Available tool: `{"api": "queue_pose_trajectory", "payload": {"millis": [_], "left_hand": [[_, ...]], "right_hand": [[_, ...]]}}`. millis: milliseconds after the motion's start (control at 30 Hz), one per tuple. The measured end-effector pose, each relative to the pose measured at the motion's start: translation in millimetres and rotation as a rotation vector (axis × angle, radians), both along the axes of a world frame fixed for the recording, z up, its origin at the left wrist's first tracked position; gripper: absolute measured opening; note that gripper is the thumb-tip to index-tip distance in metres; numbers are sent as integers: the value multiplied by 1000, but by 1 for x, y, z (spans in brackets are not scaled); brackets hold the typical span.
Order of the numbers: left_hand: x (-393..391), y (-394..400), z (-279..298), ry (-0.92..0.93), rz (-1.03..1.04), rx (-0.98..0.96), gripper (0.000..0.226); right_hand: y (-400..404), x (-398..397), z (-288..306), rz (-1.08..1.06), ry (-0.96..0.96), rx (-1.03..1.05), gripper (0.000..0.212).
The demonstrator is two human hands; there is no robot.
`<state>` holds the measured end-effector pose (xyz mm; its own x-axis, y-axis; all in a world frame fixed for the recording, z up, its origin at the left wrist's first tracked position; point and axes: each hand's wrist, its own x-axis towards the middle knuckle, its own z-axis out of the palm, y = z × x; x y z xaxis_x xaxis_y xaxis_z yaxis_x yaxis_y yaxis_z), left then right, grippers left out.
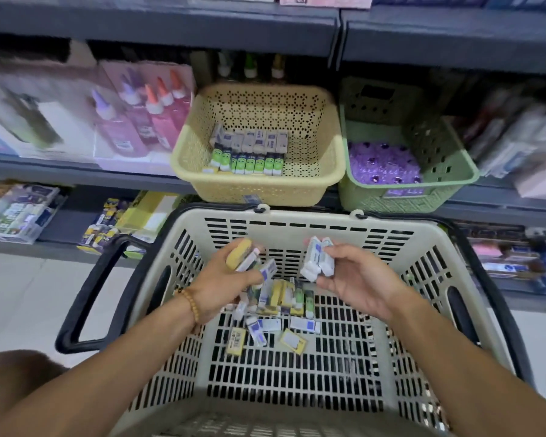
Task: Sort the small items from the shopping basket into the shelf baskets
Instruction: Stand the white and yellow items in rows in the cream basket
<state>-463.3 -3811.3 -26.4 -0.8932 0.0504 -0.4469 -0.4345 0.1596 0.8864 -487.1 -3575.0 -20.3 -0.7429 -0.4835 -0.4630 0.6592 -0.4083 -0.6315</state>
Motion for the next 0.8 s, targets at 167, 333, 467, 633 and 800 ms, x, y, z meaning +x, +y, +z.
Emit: {"api": "queue_pose_trajectory", "payload": {"millis": [167, 333, 467, 633, 800], "left_hand": [[13, -6, 41, -67, 120, 363, 41], [16, -22, 81, -5, 84, 557, 42], [9, -40, 105, 70, 104, 669, 41], [-14, -67, 120, 198, 117, 710, 42], [-41, -91, 118, 259, 173, 718, 41]], "right_hand": [[-14, 1, 49, -33, 130, -45, 52], [-33, -9, 97, -5, 348, 52, 28], [-57, -37, 125, -49, 493, 249, 24], [-91, -94, 130, -54, 524, 524, 12], [-121, -160, 108, -86, 371, 669, 24]]}}
